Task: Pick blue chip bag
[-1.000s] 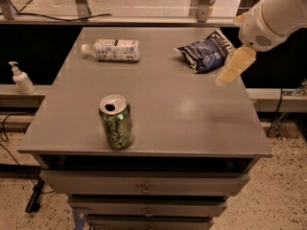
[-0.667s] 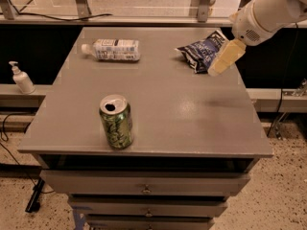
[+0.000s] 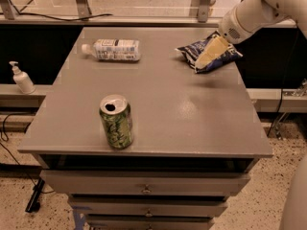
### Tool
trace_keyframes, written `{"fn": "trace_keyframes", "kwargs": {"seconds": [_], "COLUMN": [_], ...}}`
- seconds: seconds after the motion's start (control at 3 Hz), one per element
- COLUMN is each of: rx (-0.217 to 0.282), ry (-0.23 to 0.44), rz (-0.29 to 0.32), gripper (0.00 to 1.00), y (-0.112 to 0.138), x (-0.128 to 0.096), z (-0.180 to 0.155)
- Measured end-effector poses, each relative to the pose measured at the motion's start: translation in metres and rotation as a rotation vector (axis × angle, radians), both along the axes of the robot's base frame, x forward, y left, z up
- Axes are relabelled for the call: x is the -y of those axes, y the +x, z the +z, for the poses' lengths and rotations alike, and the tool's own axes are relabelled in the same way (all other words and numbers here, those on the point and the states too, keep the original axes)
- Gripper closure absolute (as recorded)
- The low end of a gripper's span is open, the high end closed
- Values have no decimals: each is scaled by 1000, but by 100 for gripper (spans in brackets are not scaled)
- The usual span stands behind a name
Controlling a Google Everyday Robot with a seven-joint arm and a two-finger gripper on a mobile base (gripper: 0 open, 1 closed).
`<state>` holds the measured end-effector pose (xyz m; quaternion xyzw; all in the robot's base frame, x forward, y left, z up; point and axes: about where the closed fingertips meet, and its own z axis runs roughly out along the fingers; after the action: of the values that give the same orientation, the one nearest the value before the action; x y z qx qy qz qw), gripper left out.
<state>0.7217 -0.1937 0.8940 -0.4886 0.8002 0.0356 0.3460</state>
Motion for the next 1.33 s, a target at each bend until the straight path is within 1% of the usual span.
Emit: {"fn": "trace_keyframes", "kwargs": {"seconds": [0.33, 0.67, 1.0, 1.33], "rx": [-40, -60, -63, -55], "ry": [21, 41, 55, 70], "rz": [-14, -19, -16, 8], "gripper": [16, 39, 64, 86], "y": [15, 22, 24, 20], "x": [-6, -10, -14, -23], "z": [-24, -36, -32, -16]}}
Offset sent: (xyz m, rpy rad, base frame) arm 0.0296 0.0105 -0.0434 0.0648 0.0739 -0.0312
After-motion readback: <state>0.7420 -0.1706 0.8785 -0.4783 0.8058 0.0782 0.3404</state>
